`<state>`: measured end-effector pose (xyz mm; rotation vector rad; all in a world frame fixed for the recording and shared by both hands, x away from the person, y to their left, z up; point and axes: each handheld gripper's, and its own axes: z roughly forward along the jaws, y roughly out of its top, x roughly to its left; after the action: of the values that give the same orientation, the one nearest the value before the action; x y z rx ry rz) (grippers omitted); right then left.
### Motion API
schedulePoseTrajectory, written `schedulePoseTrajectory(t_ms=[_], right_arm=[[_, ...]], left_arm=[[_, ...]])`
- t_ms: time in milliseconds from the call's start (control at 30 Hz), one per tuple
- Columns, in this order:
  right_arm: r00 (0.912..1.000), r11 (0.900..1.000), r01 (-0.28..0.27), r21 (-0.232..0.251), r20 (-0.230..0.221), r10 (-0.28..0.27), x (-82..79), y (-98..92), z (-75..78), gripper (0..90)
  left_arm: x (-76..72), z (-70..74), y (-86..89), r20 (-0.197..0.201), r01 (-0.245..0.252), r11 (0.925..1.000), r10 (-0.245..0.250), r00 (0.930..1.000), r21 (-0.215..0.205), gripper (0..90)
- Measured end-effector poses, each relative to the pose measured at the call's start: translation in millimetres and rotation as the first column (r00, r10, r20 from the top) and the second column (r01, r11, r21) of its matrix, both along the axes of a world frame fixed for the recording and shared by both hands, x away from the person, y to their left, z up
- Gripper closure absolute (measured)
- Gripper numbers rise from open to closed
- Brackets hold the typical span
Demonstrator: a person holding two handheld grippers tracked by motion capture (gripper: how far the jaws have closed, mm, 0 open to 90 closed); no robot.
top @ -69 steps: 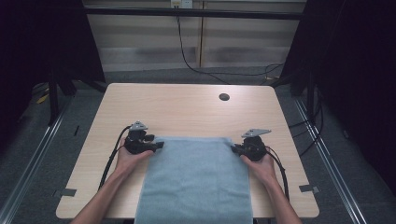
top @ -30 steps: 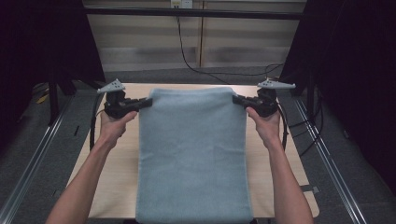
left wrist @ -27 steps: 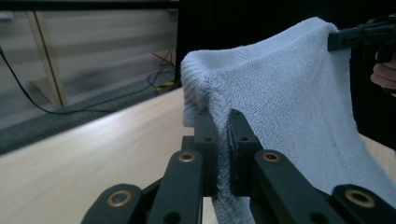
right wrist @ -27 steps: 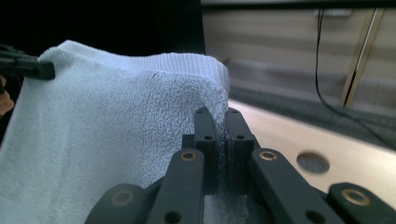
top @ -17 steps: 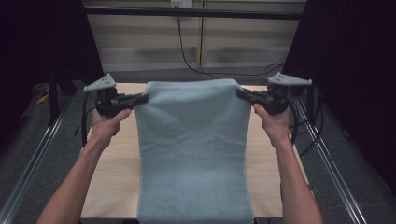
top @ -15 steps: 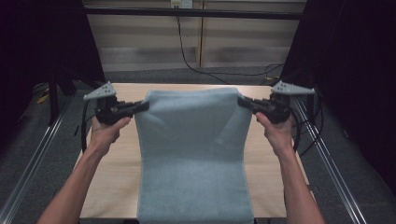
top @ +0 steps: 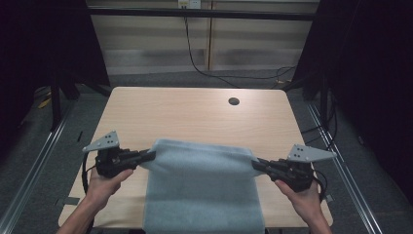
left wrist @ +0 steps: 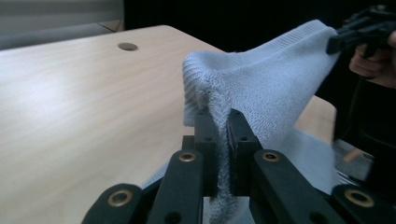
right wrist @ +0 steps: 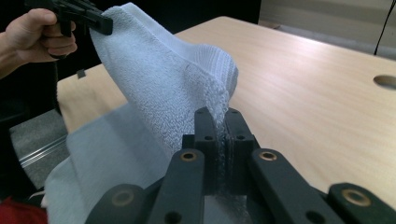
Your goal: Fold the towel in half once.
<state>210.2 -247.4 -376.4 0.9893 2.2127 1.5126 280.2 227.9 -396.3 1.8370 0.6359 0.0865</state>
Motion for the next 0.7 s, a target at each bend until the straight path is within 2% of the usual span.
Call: schedulePoseTrajectory(t_ms=[67,100,133,167,200,233,267,333,367,400,467,533,567,600,633,667,700], right_arm=[[0.9995,1.000,-0.008,0.001,-0.030,0.008,-9.8,-0.5,-8.3,86.7],[0.9986,1.000,-0.012,-0.016,-0.052,0.011,-14.2,0.5,-15.5,86.7],[0.9968,0.999,-0.018,-0.027,-0.078,0.016,-18.5,1.5,-24.0,86.7],[0.9914,0.999,-0.029,-0.029,-0.128,0.025,-25.7,3.8,-41.9,86.7],[0.9882,0.998,-0.035,-0.050,-0.151,0.027,-29.3,5.4,-52.3,86.6],[0.9820,0.998,-0.042,-0.038,-0.185,0.034,-32.8,6.2,-65.3,86.7],[0.9768,0.998,-0.047,-0.038,-0.211,0.038,-34.2,7.5,-72.5,86.6],[0.9662,0.991,-0.075,-0.107,-0.254,0.045,-36.4,14.1,-86.2,86.7],[0.9593,0.990,-0.086,-0.114,-0.277,0.052,-37.3,16.0,-91.7,86.6],[0.9526,0.990,-0.091,-0.103,-0.299,0.057,-38.4,17.2,-96.6,86.6],[0.9461,0.986,-0.101,-0.131,-0.319,0.055,-38.8,18.2,-103.7,86.7],[0.9404,0.988,-0.094,-0.123,-0.337,0.047,-35.1,15.6,-107.7,86.6],[0.9360,0.988,-0.089,-0.123,-0.350,0.040,-32.9,14.7,-109.9,86.6],[0.9320,0.988,-0.087,-0.131,-0.361,0.035,-30.8,15.2,-113.8,86.6],[0.9293,0.986,-0.087,-0.141,-0.368,0.029,-29.6,16.7,-116.4,86.7],[0.9292,0.986,-0.081,-0.143,-0.369,0.023,-27.5,17.3,-116.5,86.7],[0.9280,0.987,-0.074,-0.141,-0.372,0.016,-25.4,17.9,-117.4,86.7]], left_arm=[[-12.0,-12.4,1.2,-0.034,0.018,0.9997,-0.017,0.9993,0.015,85.3],[-17.8,-21.6,1.8,-0.055,0.018,0.9994,-0.016,0.9984,0.030,85.3],[-26.5,-40.2,2.7,-0.105,0.030,0.9987,-0.025,0.9942,0.041,85.2],[-30.8,-51.0,3.1,-0.121,0.033,0.9974,-0.025,0.9924,0.064,85.1],[-34.9,-63.8,3.9,-0.142,0.033,0.9964,-0.021,0.9896,0.078,85.1],[-36.8,-69.7,3.2,-0.163,0.041,0.9936,-0.024,0.9863,0.106,85.1],[-39.9,-74.2,1.9,-0.181,0.063,0.9876,-0.037,0.9828,0.144,84.9],[-49.0,-79.0,0.4,-0.181,0.092,0.9794,-0.058,0.9818,0.180,84.8],[-54.5,-81.5,-0.5,-0.179,0.095,0.9729,-0.057,0.9821,0.211,84.6],[-59.1,-84.3,-0.6,-0.188,0.106,0.9708,-0.065,0.9800,0.215,84.6],[-65.0,-90.3,-2.4,-0.204,0.120,0.9668,-0.074,0.9763,0.226,84.5],[-61.5,-99.9,-2.8,-0.227,0.134,0.9599,-0.077,0.9708,0.246,84.5],[-57.4,-103.6,-2.4,-0.252,0.146,0.9604,-0.085,0.9640,0.237,84.5],[-54.0,-103.9,-2.3,-0.254,0.145,0.9619,-0.084,0.9636,0.232,84.6],[-51.0,-103.9,-4.9,-0.217,0.124,0.9593,-0.069,0.9737,0.254,84.7],[-47.4,-104.5,-6.4,-0.213,0.124,0.9582,-0.069,0.9747,0.258,84.8],[-41.5,-105.2,-7.6,-0.224,0.112,0.9611,-0.054,0.9731,0.253,85.0]])
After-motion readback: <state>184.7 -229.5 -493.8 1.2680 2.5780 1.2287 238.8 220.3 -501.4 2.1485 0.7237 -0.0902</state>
